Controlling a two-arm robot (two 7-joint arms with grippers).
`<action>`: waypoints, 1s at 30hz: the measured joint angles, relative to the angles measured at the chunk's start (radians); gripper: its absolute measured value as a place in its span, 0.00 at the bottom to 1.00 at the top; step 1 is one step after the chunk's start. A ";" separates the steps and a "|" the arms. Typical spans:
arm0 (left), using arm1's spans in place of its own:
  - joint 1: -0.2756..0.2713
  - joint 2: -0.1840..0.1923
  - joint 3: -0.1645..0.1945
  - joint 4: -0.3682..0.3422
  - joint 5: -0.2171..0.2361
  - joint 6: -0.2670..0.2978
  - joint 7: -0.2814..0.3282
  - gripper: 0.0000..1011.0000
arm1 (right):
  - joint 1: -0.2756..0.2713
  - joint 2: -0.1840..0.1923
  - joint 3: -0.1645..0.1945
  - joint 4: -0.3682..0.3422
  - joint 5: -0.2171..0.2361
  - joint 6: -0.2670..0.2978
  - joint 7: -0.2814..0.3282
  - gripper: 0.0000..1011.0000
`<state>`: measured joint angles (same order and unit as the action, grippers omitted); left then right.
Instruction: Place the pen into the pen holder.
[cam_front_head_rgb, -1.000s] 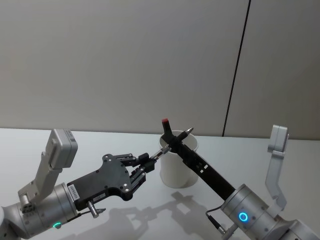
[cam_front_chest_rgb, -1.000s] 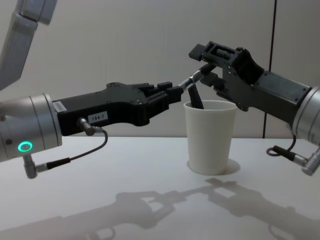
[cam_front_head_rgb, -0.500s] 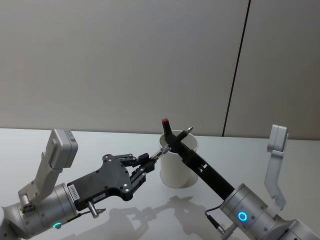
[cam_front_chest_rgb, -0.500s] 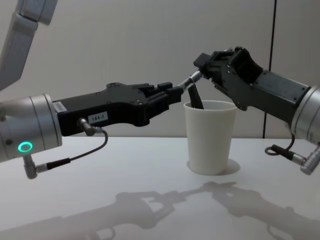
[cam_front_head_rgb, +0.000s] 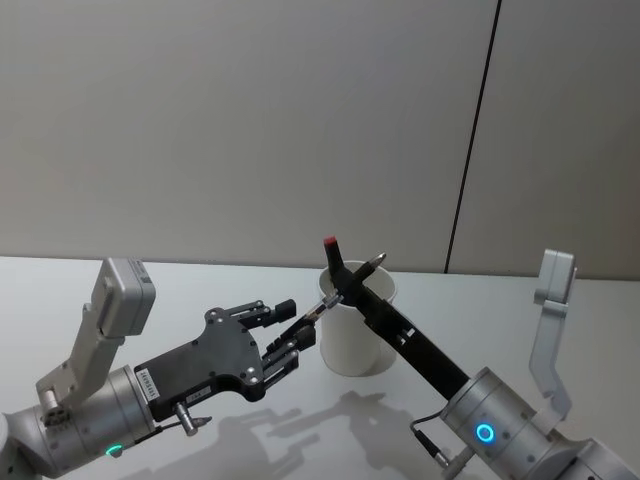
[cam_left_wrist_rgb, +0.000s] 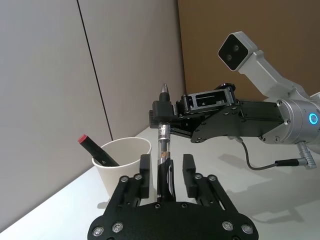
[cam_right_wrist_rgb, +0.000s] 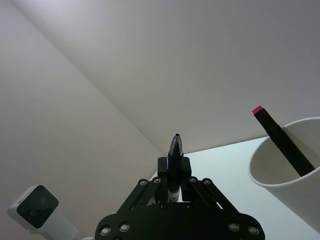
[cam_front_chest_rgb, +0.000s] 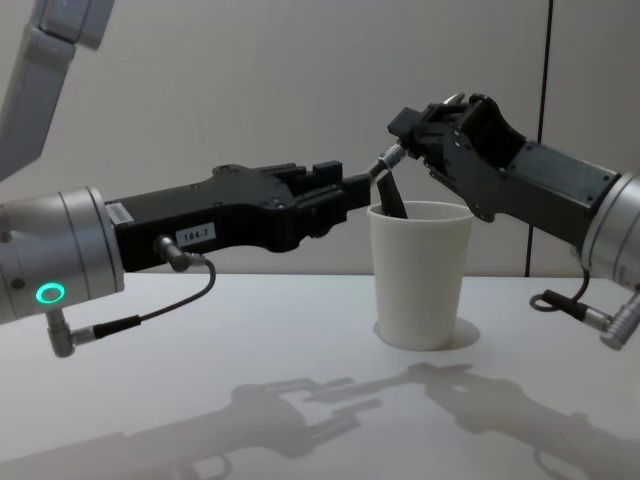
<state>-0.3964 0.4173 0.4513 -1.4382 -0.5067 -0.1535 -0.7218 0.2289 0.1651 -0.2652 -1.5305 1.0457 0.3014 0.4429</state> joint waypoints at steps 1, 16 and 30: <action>0.000 0.000 0.000 0.000 0.000 0.000 0.000 0.40 | 0.000 0.000 0.000 0.000 0.000 0.000 0.000 0.13; 0.000 0.000 0.000 0.000 0.000 0.000 0.000 0.86 | 0.000 0.000 0.000 0.000 0.000 0.000 0.000 0.13; 0.000 0.000 0.000 0.000 0.000 0.000 0.000 0.99 | 0.005 0.004 -0.005 -0.006 -0.028 -0.055 0.004 0.13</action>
<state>-0.3964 0.4173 0.4513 -1.4383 -0.5067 -0.1535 -0.7218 0.2337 0.1693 -0.2703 -1.5367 1.0176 0.2468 0.4471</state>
